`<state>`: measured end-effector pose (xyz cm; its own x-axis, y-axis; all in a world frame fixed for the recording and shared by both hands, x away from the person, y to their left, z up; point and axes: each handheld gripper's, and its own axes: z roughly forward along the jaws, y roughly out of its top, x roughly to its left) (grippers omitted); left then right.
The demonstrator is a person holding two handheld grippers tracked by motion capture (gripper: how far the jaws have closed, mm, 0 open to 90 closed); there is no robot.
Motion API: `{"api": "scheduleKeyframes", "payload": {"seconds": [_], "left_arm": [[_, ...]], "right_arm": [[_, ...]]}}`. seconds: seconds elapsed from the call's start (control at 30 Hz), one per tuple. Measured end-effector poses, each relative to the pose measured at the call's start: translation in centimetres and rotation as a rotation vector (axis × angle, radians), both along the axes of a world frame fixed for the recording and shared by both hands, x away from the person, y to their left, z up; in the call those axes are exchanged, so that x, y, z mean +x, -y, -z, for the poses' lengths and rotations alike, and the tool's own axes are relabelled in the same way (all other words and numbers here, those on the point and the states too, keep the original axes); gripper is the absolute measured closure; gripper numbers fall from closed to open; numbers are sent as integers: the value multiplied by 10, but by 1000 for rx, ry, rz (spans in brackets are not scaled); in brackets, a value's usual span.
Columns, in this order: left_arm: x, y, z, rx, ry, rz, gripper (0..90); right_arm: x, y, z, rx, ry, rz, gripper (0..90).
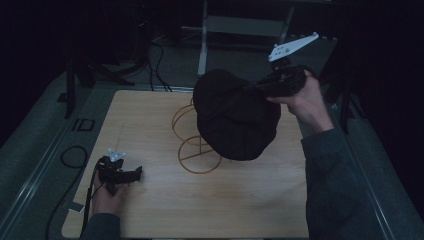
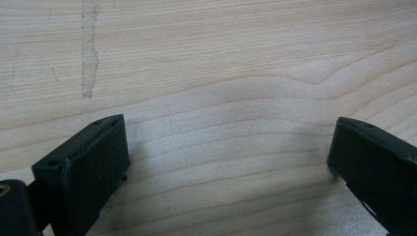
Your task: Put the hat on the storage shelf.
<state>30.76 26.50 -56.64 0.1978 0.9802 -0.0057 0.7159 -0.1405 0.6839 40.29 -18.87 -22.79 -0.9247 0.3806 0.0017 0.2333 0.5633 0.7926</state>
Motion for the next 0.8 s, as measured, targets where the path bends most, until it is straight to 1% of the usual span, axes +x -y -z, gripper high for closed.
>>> {"api": "scheduleKeyframes", "payload": {"seconds": [0.1, 0.17, 0.2, 0.23, 0.3, 0.37, 0.4, 0.43, 0.47, 0.67, 0.8], "left_arm": [[0, 0, 0, -1, 0, 0, 18], [0, 0, 0, -1, 1, -1, 18], [0, 0, 0, 0, 2, -1, 18], [0, 0, 0, -2, 2, -1, 19], [0, 0, 0, -1, 2, -1, 18], [0, 0, 0, -1, 0, -1, 18], [0, 0, 0, -1, 0, -1, 18], [0, 0, 0, 0, 0, 0, 19], [0, 0, 0, -1, 0, -1, 19], [0, 0, 0, -1, -1, -1, 19], [0, 0, 0, 0, 0, 0, 18]], "right_arm": [[3, -9, 0, -2, -1, -4, 855], [7, -20, 1, -12, -4, -10, 855], [7, -20, 1, -12, -4, -10, 855], [10, -26, 3, -18, -7, -13, 855], [11, -29, 4, -19, -10, -17, 854], [14, -37, 7, -28, -11, -20, 855], [14, -37, 7, -28, -11, -20, 855], [16, -43, 8, -44, -7, -17, 854], [16, -46, 8, -49, -8, -17, 854], [20, -55, 8, -47, -10, -21, 855], [22, -59, 9, -56, -10, -23, 854]]}}
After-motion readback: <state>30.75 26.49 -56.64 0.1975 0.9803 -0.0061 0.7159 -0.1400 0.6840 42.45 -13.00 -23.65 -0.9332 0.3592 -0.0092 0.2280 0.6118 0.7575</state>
